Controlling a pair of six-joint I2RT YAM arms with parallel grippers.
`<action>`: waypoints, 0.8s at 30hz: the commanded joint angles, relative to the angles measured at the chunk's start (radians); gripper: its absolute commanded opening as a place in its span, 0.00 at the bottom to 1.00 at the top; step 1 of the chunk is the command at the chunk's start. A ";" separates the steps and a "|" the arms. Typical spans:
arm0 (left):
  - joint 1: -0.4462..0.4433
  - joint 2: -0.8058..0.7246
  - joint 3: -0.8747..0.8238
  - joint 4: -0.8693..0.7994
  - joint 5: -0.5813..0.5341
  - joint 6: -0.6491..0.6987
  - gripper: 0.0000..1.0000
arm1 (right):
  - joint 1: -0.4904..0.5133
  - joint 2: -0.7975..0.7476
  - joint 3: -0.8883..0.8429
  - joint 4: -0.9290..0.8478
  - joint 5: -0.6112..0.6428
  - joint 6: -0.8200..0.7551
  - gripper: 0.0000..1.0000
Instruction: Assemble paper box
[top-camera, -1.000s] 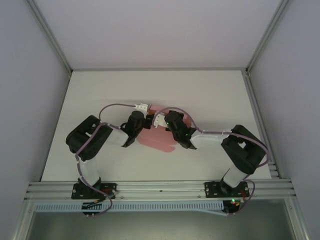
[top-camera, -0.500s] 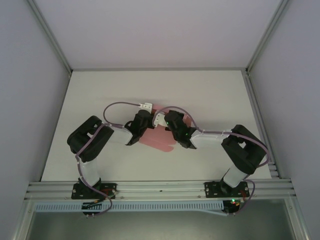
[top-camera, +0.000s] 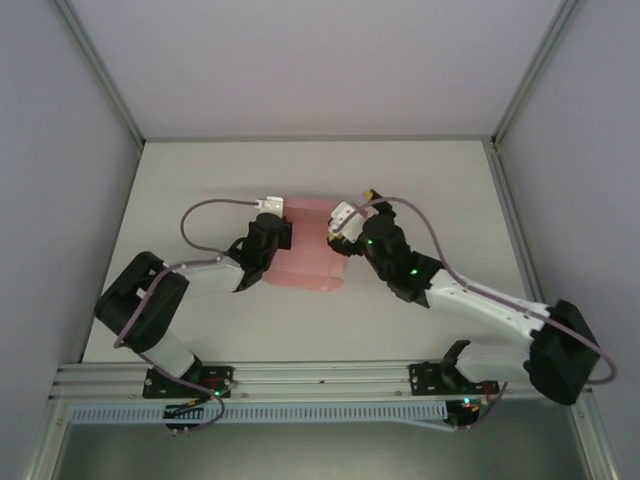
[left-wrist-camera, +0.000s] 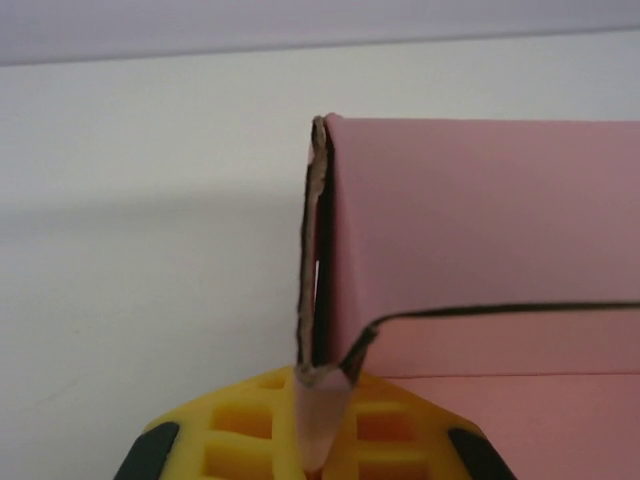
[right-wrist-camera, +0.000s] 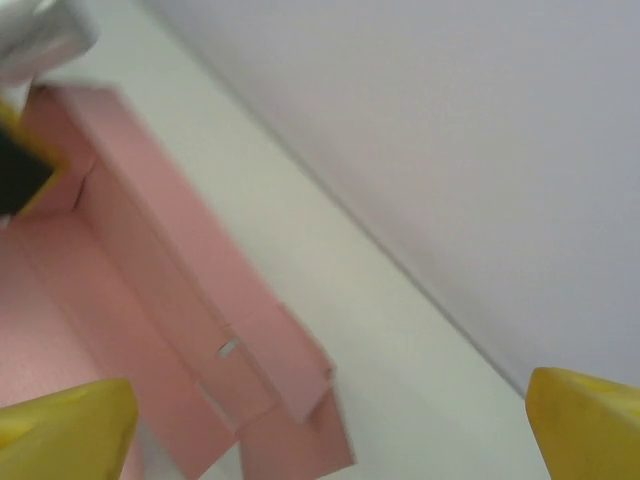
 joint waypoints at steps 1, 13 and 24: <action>-0.006 -0.072 -0.020 -0.056 -0.007 -0.037 0.00 | -0.067 -0.068 0.037 -0.033 -0.032 0.188 1.00; -0.015 -0.188 -0.048 -0.097 0.074 -0.050 0.00 | -0.206 0.069 0.164 -0.198 -0.180 0.443 1.00; -0.014 -0.198 -0.036 -0.083 0.172 -0.080 0.00 | -0.214 0.170 0.110 -0.103 -0.358 0.470 1.00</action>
